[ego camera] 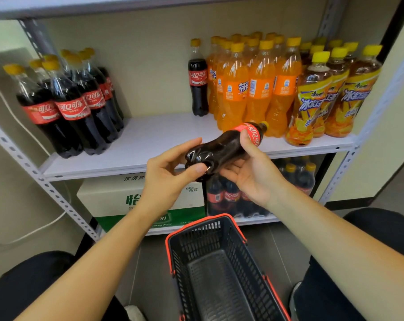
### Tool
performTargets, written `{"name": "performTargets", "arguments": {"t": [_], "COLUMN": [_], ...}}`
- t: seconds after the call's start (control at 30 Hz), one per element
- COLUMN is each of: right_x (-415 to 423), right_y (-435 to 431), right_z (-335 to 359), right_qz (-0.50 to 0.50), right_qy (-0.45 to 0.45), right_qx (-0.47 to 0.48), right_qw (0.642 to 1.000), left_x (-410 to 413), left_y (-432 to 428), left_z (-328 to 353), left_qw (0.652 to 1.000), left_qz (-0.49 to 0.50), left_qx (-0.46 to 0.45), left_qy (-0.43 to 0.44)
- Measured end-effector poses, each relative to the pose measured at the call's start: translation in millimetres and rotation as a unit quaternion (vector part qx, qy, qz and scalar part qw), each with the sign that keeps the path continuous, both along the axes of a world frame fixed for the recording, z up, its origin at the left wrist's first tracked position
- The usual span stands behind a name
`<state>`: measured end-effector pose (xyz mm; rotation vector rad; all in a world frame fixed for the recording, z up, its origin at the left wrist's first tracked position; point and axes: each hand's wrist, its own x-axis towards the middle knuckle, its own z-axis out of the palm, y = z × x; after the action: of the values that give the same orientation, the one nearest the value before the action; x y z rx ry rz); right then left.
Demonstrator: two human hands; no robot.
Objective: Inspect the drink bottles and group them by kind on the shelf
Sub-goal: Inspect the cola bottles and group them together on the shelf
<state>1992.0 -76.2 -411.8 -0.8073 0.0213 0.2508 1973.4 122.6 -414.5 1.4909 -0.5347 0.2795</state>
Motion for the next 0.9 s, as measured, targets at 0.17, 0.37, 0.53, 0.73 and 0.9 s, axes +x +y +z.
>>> {"name": "performTargets", "arguments": {"t": [0.17,0.37,0.53,0.73,0.9], "right_x": [-3.9,-6.2,-6.2,-4.7,-3.9], "right_y": [7.9,12.8,12.9,13.6,12.9], "right_z": [-2.7,-9.0,-12.4,-13.1,-12.2], "right_qz": [0.012,0.005,0.008,-0.006,-0.031], "right_qy": [0.018,0.034,0.028,0.016,-0.025], "right_qx": [0.07,0.114,0.118,0.085,-0.042], "right_qw": [0.997,0.993,0.993,0.996,0.998], "left_x": [-3.6,-3.4,-0.8,1.6,5.8], "left_y": [-5.2,-3.2,7.2,26.2,37.9], "left_z": [7.5,12.0,13.4,17.2,19.0], "left_qw": [0.998,0.993,0.997,0.989,0.976], "left_qz": [0.0,-0.056,-0.074,-0.106,-0.076], "left_qx": [-0.062,-0.075,-0.002,0.093,0.194], "left_qy": [0.034,0.074,0.025,0.036,0.061]}}
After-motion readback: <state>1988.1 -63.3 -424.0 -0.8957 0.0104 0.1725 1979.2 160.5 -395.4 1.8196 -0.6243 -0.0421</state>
